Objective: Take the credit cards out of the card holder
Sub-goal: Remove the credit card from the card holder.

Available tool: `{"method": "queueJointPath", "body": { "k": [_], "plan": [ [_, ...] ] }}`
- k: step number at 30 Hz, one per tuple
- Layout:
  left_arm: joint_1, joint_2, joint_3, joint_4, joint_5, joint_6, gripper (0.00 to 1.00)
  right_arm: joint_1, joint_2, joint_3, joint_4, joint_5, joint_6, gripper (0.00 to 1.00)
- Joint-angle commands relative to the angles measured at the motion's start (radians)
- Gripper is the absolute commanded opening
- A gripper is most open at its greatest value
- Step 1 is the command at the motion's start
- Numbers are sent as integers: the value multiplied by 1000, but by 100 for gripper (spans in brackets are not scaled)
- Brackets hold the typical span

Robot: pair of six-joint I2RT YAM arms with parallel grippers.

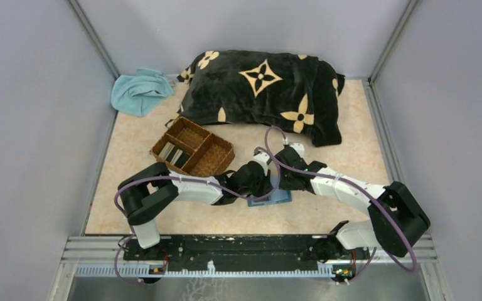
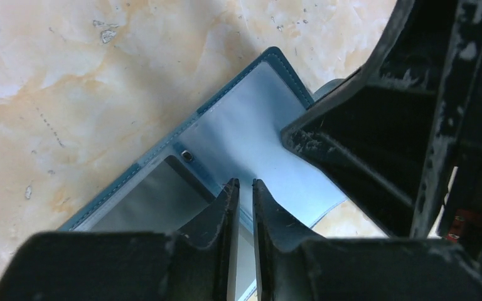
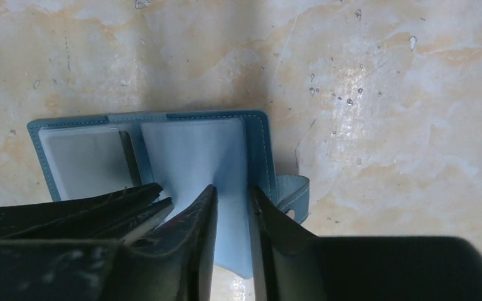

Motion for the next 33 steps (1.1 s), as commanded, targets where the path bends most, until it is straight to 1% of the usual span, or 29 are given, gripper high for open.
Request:
{"method": "queueJointPath", "body": {
  "k": [1,2,4,7,8,9,11,12,17,24,27,30,33],
  "plan": [
    [-13,34,37,-44,-37,7,19,-7,-55,-9,41,-27,-30,33],
    [-13,36,36,-44,-38,3,19,-7,-71,-9,39,-30,-28,37],
    [-12,41,35,-44,-39,0,19,-6,-113,-10,37,-31,-25,42],
    [-13,44,31,-44,-43,-10,19,-6,-188,-8,36,-32,-26,42],
    [-13,44,27,-42,-45,-15,19,-6,-201,-5,36,-35,-30,36],
    [-13,43,25,-40,-46,-18,20,-7,-209,-3,36,-41,-32,27],
    [-13,38,21,-31,-36,-19,20,-7,-205,-1,49,-69,-37,3],
    [-12,35,18,-23,-31,-17,21,-7,-193,-4,60,-86,-40,0],
    [-13,4,0,-11,-19,-17,21,-7,-116,-37,163,-184,-8,0],
    [-14,-77,-56,1,-16,-12,21,-6,-39,-98,266,-242,26,0],
    [-13,-142,-90,-21,-39,-13,22,-8,-42,-123,288,-263,31,0],
    [-13,-225,-130,-26,-40,2,25,-10,-44,-135,291,-270,32,0],
    [-13,-297,-163,-76,-60,-2,26,-11,-42,-140,295,-287,33,0]
  ]
}}
